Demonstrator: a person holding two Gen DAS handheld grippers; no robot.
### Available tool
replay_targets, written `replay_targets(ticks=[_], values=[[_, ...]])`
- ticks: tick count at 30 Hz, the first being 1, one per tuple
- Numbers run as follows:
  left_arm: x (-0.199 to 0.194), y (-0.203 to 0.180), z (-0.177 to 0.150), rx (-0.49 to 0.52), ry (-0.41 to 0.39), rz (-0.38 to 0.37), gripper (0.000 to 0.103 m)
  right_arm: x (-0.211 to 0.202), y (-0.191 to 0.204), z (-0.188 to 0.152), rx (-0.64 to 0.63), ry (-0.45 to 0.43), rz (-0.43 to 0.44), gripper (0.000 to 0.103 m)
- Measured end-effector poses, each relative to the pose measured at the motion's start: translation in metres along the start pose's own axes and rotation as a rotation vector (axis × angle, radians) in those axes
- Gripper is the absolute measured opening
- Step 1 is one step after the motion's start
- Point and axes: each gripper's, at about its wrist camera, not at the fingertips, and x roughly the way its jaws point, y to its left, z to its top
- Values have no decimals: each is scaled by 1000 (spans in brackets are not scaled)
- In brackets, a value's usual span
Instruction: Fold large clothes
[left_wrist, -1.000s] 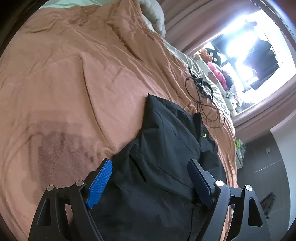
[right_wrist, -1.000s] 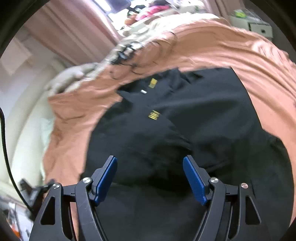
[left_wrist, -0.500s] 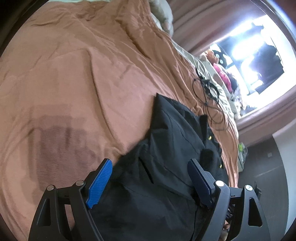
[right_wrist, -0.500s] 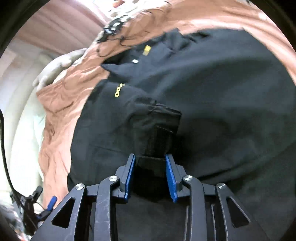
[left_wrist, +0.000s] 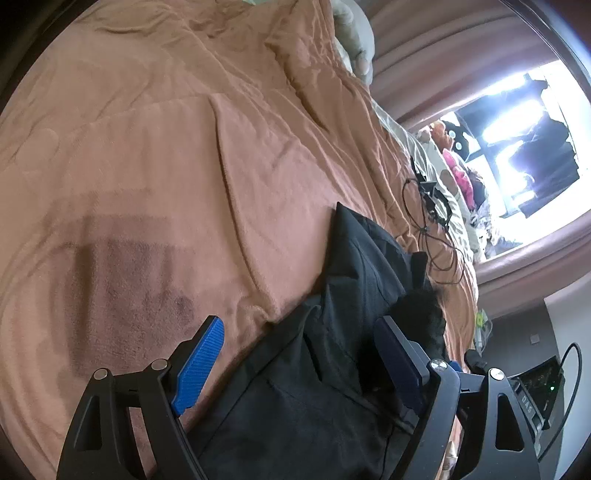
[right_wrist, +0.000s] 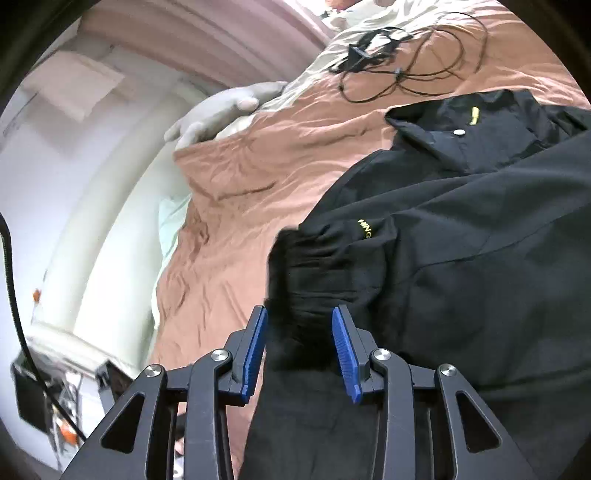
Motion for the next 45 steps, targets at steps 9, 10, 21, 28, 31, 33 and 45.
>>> replay_targets(ticks=[9,10,21,28,31,33,45], values=[[4,-8,-3,35,19,9,84,-54,-37,-18,-29,-40,-158,38],[5,-12,-5,50,22,12,84,-60,-42,-20,-30,-44,-173,39],[-6,-58,-53,274,15,43,84,-178,-102,-52,27,-149,-361,51],[-41,-72,-97,429,10,14,84,-238,-126,-81,60,-204,-424,62],[-53,-70,-109,486,30,18,84,-258,-136,-95,70,-201,-448,69],[-60,-65,-113,513,42,32,84,-271,-142,-104,83,-215,-464,76],[-136,-1,-128,488,-12,67,102,-334,-188,-182,168,-225,-477,98]])
